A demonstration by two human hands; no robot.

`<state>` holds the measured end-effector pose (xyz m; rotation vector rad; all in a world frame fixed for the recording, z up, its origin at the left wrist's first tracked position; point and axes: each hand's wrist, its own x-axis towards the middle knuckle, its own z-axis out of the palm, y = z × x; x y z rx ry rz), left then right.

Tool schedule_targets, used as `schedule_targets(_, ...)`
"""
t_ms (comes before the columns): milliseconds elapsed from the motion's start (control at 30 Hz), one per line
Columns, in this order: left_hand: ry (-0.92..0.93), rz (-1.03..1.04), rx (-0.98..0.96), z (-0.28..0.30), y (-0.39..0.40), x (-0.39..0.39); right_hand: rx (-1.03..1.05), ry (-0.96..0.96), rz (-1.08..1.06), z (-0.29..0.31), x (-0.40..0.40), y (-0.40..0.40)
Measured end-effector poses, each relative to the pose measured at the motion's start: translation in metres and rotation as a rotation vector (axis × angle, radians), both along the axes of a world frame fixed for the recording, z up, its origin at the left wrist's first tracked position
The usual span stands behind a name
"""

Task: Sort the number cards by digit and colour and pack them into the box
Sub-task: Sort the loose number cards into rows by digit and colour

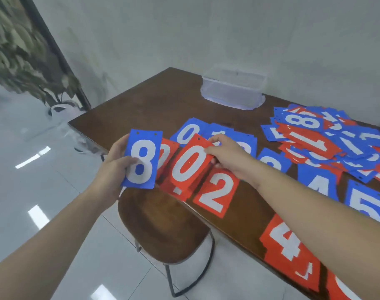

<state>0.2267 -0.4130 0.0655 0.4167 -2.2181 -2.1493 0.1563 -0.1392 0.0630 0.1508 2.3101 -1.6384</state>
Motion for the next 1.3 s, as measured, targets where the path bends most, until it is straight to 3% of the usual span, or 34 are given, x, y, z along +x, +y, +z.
schedule_targets(200, -0.002, -0.033, 0.021, -0.01, -0.055, -0.005, 0.142, 0.094, 0.042, -0.008, -0.037, -0.08)
schedule_targets(467, 0.048, -0.082, -0.009, -0.018, -0.067, -0.015, 0.704, 0.315, 0.173, -0.031, -0.056, -0.104)
schedule_targets(567, 0.041, -0.121, 0.014, -0.017, -0.057, -0.021, 0.654, 0.359, 0.139, -0.029, -0.052, -0.091)
schedule_targets(667, 0.043, -0.194, 0.03, -0.016, -0.036, -0.032, 0.494, 0.373, 0.084, -0.023, -0.042, -0.063)
schedule_targets(833, 0.036, -0.335, 0.065, -0.009, 0.025, -0.049, 0.437, 0.33, -0.029, -0.006, -0.011, 0.019)
schedule_targets(1300, -0.002, -0.607, -0.078, 0.004, 0.274, -0.023, 0.554, 0.277, -0.331, -0.001, 0.122, 0.306)
